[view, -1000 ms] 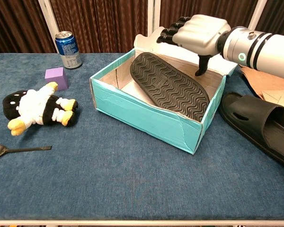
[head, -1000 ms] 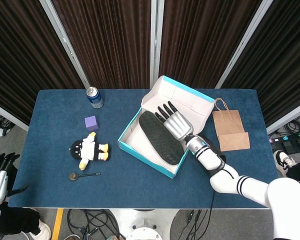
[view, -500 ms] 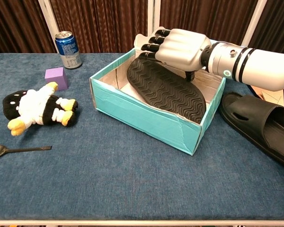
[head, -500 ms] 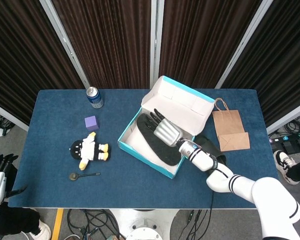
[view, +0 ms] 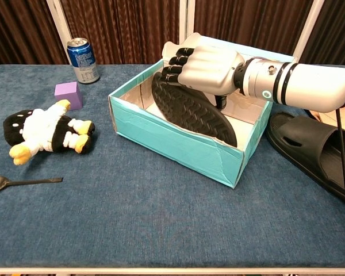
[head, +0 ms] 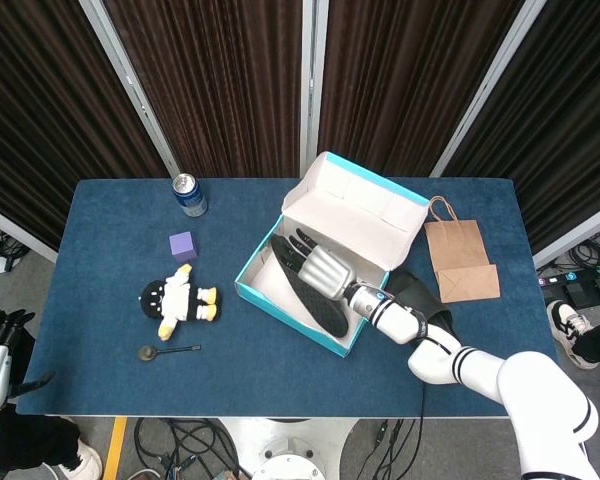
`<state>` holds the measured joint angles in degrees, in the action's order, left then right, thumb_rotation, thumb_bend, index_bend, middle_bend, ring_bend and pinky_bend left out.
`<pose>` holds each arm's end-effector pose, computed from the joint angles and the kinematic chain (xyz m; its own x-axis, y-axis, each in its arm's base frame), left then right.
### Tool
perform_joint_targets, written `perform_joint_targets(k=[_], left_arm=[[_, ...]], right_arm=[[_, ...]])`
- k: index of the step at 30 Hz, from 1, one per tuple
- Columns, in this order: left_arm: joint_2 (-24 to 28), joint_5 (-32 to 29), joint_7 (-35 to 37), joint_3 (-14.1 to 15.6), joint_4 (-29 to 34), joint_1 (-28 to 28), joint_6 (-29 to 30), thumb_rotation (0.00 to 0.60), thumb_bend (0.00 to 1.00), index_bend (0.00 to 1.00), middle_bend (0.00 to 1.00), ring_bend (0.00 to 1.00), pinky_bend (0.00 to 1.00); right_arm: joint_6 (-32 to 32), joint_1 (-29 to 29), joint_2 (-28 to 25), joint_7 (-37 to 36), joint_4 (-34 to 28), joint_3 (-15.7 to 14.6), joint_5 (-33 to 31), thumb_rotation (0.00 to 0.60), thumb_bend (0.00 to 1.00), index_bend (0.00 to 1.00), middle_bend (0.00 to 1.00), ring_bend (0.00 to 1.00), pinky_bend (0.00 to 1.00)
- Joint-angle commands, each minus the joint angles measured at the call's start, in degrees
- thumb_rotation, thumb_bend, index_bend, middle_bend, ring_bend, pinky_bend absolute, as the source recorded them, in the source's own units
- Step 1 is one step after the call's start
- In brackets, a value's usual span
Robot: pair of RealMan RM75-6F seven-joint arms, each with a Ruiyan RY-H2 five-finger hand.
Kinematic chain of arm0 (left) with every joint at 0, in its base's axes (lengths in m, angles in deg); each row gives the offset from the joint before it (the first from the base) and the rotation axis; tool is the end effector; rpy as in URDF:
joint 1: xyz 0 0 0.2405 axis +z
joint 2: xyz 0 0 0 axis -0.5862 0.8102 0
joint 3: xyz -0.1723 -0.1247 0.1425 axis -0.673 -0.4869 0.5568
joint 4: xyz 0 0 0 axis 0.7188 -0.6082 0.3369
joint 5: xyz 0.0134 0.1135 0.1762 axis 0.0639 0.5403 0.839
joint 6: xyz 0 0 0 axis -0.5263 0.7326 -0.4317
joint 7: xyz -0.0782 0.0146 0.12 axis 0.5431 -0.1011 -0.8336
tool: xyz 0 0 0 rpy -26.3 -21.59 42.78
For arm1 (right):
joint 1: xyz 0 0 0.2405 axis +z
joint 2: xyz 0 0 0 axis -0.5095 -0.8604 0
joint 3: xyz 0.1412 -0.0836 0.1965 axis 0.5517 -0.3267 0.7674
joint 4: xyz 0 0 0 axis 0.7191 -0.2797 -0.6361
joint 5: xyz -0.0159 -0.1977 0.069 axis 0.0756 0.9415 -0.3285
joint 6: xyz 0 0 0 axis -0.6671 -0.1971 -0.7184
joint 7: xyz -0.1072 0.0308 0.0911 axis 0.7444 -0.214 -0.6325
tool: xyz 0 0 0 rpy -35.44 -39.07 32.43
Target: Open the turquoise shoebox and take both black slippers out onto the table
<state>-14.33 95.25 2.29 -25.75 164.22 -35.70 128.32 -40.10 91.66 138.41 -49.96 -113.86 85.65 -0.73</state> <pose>-0.3587 0.1473 0.1385 0.3366 0.0517 0.9402 0.9250 0.1684 -0.3405 -0.0899 -0.4027 -0.0672 0.8627 0.2731 0.4256 -0.1267 -0.6980 0.7048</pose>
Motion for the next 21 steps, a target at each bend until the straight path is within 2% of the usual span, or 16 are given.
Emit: perform_joint_targets(k=[1, 6, 8, 9, 12, 14, 17, 21], left_arm=[[0.03, 0.06, 0.01, 0.01, 0.01, 0.03, 0.04, 0.6, 0.0, 0.16, 0.1, 0.02, 0.13], [0.02, 0.03, 0.02, 0.01, 0.12, 0.08, -0.04, 0.6, 0.0, 0.16, 0.1, 0.02, 0.13], [0.06, 0.06, 0.02, 0.05, 0.17, 0.11, -0.04, 0.6, 0.0, 0.16, 0.1, 0.02, 0.13], [0.1, 0.05, 0.05, 0.05, 0.19, 0.14, -0.02, 0.6, 0.0, 0.16, 0.1, 0.02, 0.13], [0.16, 0.03, 0.12, 0.0, 0.17, 0.26, 0.16, 0.6, 0.0, 0.16, 0.1, 0.02, 0.13], [0.16, 0.06, 0.21, 0.0, 0.12, 0.32, 0.25, 0.6, 0.0, 0.16, 0.1, 0.02, 0.13], [0.11, 0.09, 0.31, -0.01, 0.09, 0.34, 0.22, 0.6, 0.0, 0.16, 0.1, 0.02, 0.13], [0.16, 0.27, 0.25, -0.02, 0.15, 0.21, 0.11, 0.6, 0.0, 0.16, 0.1, 0.02, 0.13]], right_arm=[[0.05, 0.33, -0.03, -0.09, 0.19, -0.43, 0.98, 0.6, 0.0, 0.08, 0.08, 0.0, 0.0], [0.3, 0.93, 0.96, -1.83, 1.95, -1.62, 3.29, 0.6, 0.0, 0.2, 0.14, 0.0, 0.0], [0.93, 1.28, 1.65, -3.53, 3.31, -2.35, 4.81, 0.6, 0.0, 0.31, 0.18, 0.0, 0.0], [1.43, 1.45, 1.99, -4.35, 4.11, -2.72, 5.63, 0.6, 0.02, 0.43, 0.22, 0.0, 0.0], [3.63, 1.9, 3.12, -8.0, 7.07, -4.03, 8.39, 0.6, 0.1, 0.66, 0.35, 0.03, 0.0], [4.99, 2.01, 3.67, -10.49, 8.79, -4.62, 9.62, 0.6, 0.15, 0.74, 0.41, 0.07, 0.0], [6.98, 2.2, 4.26, -13.93, 11.38, -5.07, 10.97, 0.6, 0.2, 0.77, 0.45, 0.1, 0.0], [8.93, 2.56, 4.3, -16.55, 13.14, -5.26, 12.12, 0.6, 0.2, 0.78, 0.45, 0.1, 0.0]])
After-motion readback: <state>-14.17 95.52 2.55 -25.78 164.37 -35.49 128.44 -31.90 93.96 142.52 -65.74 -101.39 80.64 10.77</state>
